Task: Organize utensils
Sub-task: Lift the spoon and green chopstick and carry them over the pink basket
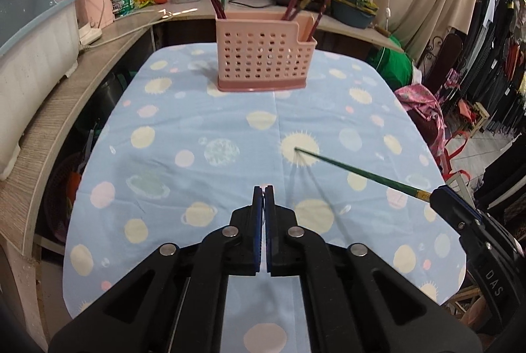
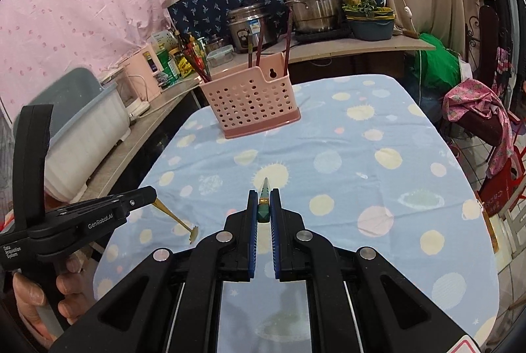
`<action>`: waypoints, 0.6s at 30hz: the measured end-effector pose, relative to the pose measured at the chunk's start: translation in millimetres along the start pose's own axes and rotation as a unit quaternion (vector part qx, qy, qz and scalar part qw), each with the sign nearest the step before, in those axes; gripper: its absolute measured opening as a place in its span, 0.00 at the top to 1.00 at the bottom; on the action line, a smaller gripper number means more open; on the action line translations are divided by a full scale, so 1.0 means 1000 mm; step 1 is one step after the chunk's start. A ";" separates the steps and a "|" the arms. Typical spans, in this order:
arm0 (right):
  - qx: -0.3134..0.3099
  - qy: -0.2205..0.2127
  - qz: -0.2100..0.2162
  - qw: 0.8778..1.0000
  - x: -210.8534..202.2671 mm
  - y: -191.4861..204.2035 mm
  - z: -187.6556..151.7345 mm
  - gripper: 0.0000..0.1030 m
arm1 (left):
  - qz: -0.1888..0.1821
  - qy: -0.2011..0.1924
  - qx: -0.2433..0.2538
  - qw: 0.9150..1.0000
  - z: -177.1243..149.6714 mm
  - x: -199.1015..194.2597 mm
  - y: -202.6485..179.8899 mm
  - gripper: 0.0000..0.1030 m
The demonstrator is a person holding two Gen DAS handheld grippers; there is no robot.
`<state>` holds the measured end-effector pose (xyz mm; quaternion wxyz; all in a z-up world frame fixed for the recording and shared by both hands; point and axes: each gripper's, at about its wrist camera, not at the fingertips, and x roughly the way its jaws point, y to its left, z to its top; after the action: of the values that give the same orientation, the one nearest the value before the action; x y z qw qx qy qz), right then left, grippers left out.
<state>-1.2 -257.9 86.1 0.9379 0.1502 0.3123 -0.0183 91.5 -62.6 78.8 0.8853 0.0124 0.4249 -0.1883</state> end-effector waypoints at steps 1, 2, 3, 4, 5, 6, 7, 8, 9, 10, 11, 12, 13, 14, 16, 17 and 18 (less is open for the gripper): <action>0.001 -0.003 0.000 1.000 -0.001 0.000 0.003 0.93 | 0.001 -0.003 -0.002 1.000 0.003 -0.002 0.003 0.99; 0.002 -0.006 0.001 1.000 -0.002 -0.001 0.006 0.93 | 0.001 -0.005 -0.004 1.000 0.006 -0.003 0.005 0.99; 0.002 -0.008 0.002 1.000 -0.003 -0.001 0.008 0.93 | 0.002 -0.007 -0.007 1.000 0.009 -0.005 0.008 0.99; 0.003 -0.009 0.003 1.000 -0.004 -0.002 0.010 0.93 | 0.002 -0.010 -0.010 1.000 0.012 -0.007 0.011 0.99; 0.005 -0.011 0.005 1.000 -0.004 -0.002 0.012 0.93 | 0.003 -0.011 -0.012 1.000 0.014 -0.008 0.014 0.99; 0.007 -0.011 0.007 1.000 -0.005 -0.002 0.015 0.93 | 0.004 -0.013 -0.014 1.000 0.017 -0.010 0.017 0.99; 0.008 -0.012 0.010 1.000 -0.005 -0.003 0.018 0.93 | 0.004 -0.014 -0.016 1.000 0.019 -0.011 0.019 0.99; 0.009 -0.014 0.013 1.000 -0.006 -0.002 0.021 0.93 | 0.003 -0.014 -0.018 1.000 0.022 -0.012 0.022 0.99; 0.009 -0.018 0.016 1.000 -0.006 -0.002 0.027 0.93 | 0.002 -0.015 -0.018 1.000 0.027 -0.014 0.024 0.99; 0.008 -0.021 0.017 1.000 -0.007 -0.001 0.032 0.93 | 0.003 -0.016 -0.018 1.000 0.030 -0.015 0.025 0.99; 0.006 -0.026 0.018 0.999 -0.008 -0.001 0.038 0.93 | 0.004 -0.019 -0.016 1.000 0.034 -0.017 0.026 0.99; 0.005 -0.031 0.019 0.999 -0.008 0.000 0.044 0.93 | 0.006 -0.022 -0.015 1.000 0.039 -0.018 0.027 0.99; 0.004 -0.035 0.021 0.999 -0.009 0.002 0.048 0.93 | 0.006 -0.024 -0.013 1.000 0.044 -0.019 0.028 0.99; 0.002 -0.040 0.023 0.999 -0.009 0.003 0.056 0.93 | 0.003 -0.026 -0.012 1.000 0.050 -0.021 0.029 0.99; -0.004 -0.048 0.023 0.999 -0.008 0.007 0.068 0.93 | -0.002 -0.027 -0.009 1.000 0.060 -0.022 0.029 0.99; -0.008 -0.052 0.023 0.998 -0.007 0.009 0.075 0.93 | -0.004 -0.028 -0.008 1.000 0.065 -0.023 0.029 0.99; -0.010 -0.056 0.026 0.998 -0.006 0.011 0.082 0.93 | -0.009 -0.028 -0.006 1.000 0.072 -0.023 0.029 0.99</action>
<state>42.5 -271.9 155.0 0.9554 0.1474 0.2558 0.0005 142.7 -41.5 138.3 0.8955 -0.0020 0.4008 -0.1935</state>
